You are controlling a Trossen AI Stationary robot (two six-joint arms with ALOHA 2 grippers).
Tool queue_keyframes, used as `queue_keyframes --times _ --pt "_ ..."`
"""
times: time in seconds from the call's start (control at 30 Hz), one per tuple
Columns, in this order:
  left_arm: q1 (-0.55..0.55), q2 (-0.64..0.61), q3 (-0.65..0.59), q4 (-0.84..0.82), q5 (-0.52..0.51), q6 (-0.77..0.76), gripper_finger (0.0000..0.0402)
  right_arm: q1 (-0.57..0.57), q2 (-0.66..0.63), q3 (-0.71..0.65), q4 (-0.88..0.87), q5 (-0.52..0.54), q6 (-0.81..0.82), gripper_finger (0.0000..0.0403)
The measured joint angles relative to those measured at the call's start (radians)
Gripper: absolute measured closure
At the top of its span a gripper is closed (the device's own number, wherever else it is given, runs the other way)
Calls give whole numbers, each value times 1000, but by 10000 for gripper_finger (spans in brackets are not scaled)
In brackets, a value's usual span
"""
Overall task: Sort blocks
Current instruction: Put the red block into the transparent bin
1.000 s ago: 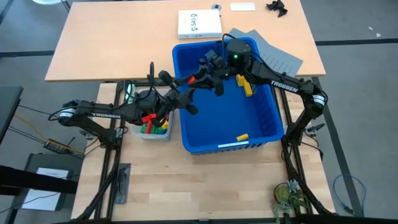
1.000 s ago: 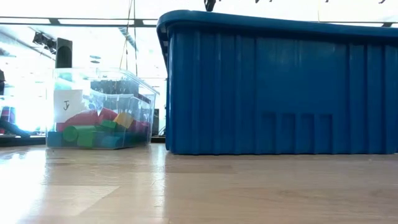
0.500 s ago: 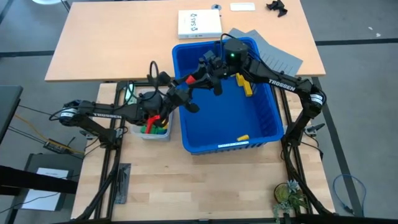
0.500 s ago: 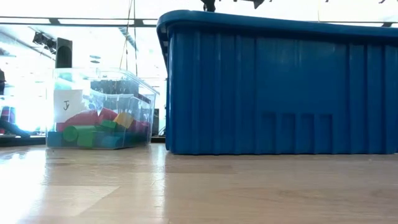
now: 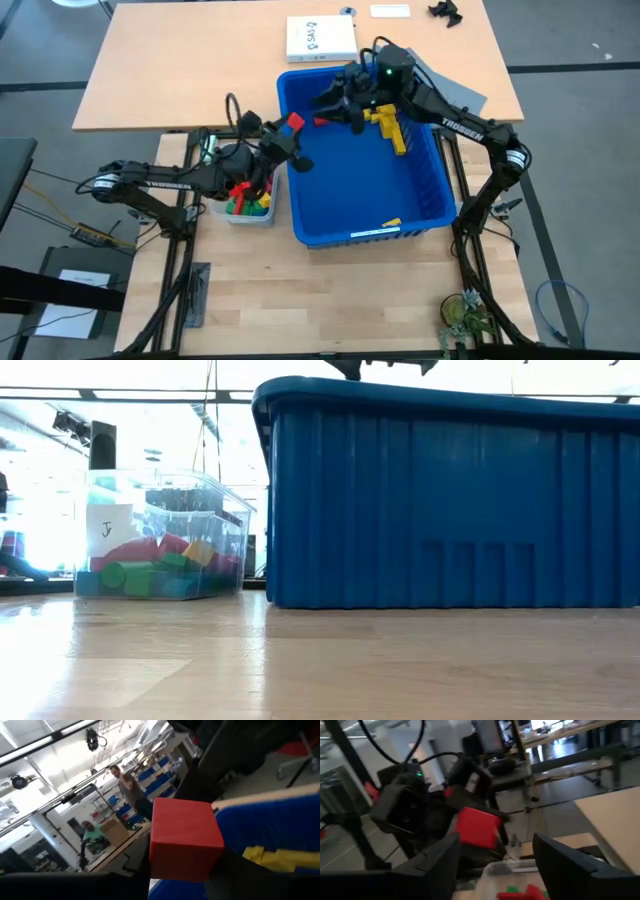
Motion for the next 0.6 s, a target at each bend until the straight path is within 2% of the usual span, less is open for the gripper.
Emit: queue_keyframes --times 0.13,0.23,0.33,0.4,0.5,0.6 --pt "-2 2 -4 -26 -34 4 261 -27 2 -2 -17 -19 -1 130" --pt "-4 -7 -3 -59 -121 -6 261 -70 -3 -2 -28 -11 -28 125" --pt "-3 -12 -3 -164 -194 -71 261 -107 0 -2 -85 -12 -68 128" --pt "6 -31 -3 -285 -203 -162 261 -125 2 -2 -134 7 -124 133" --pt "36 -68 -2 -514 -146 -401 261 -151 3 -2 -233 96 -236 138" --pt "94 -101 -3 -771 61 -698 261 -165 4 -2 -303 188 -321 143"
